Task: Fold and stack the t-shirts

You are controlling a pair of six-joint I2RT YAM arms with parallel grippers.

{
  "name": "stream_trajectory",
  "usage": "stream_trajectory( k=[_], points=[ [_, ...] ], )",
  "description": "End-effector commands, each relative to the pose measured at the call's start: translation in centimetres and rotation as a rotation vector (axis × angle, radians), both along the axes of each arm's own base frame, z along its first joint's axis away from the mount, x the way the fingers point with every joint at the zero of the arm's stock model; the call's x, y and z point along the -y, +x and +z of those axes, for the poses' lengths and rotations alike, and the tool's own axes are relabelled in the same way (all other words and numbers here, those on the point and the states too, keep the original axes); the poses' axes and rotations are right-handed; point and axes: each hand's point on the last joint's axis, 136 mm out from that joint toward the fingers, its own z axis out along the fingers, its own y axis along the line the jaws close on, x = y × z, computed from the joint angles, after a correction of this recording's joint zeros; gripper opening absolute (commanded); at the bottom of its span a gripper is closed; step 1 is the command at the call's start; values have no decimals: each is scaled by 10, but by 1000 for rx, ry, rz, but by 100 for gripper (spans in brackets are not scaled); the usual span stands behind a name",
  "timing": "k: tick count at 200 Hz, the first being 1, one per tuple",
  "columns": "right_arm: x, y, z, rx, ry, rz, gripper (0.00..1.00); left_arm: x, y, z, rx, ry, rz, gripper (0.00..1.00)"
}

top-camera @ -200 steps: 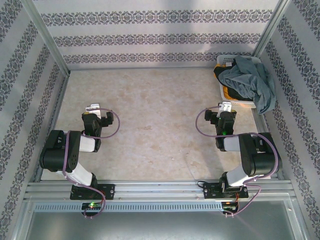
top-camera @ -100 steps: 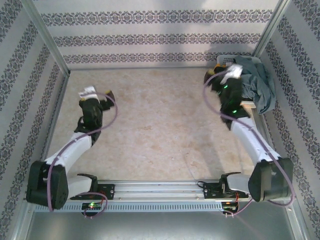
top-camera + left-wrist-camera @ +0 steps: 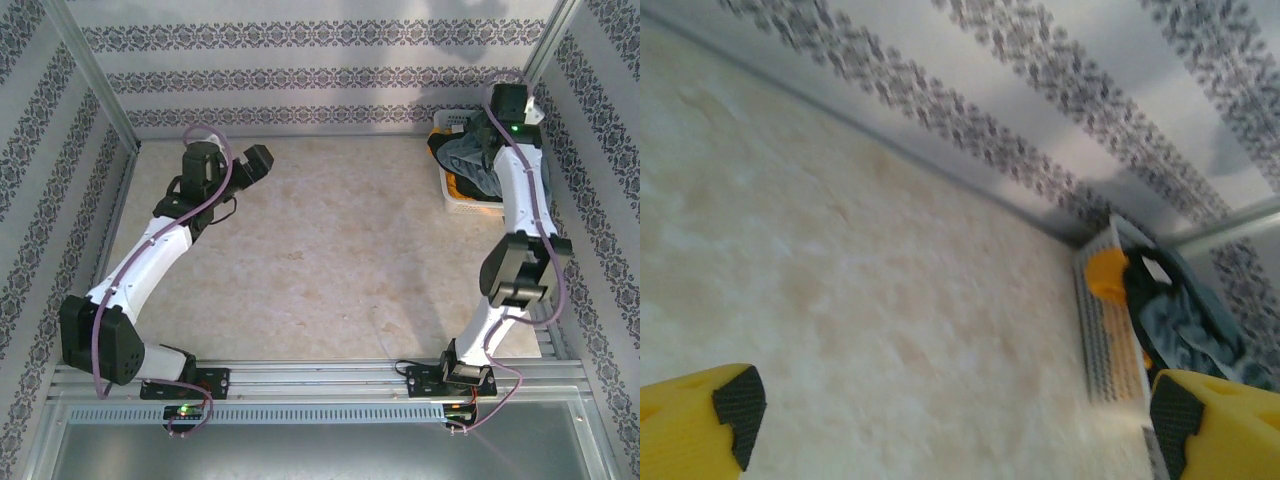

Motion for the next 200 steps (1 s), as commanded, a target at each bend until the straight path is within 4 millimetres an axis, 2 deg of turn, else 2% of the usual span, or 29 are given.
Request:
stream_trajectory(
  k=[1, 20, 30, 41, 54, 65, 75, 95, 125, 147, 168, 183, 200],
  points=[
    [-12, -4, -29, -90, 150, -27, 88, 16, -23, -2, -54, -77, -59, 94],
    [-10, 9, -53, -103, 208, -47, 82, 22, -30, -5, -61, -114, -82, 86],
    [-10, 16, -61, -101, 235, -49, 71, 23, -35, -5, -62, -119, -88, 82],
    [-10, 21, -60, -87, 242, -48, 56, 22, -39, -3, -59, -124, -86, 76],
    [-9, 23, -44, -37, 208, -57, 31, 19, -43, 0, -55, -122, -76, 70],
    [-8, 23, -18, 36, 135, -63, 12, 17, -45, 2, -53, -120, -68, 64],
    [-13, 22, 10, 104, 53, -44, 0, 16, -47, 4, -52, -122, -64, 60],
    [-28, 18, 71, 218, -79, 19, 0, 16, -48, 4, -59, -118, -70, 55],
    [-57, 4, 155, 426, -151, 107, 0, 17, -46, -3, -77, -103, -76, 52],
    [-89, -10, 225, 614, -198, 204, 0, 18, -42, -6, -88, -94, -77, 49],
    [-136, -27, 288, 807, -239, 329, 0, 13, -40, -11, -107, -67, -44, 48],
    [-181, -35, 314, 878, -224, 449, 0, 5, -39, -12, -114, -40, -8, 47],
    [-240, -43, 329, 924, -200, 590, 0, -7, -42, -12, -120, -2, 43, 47]
  ],
)
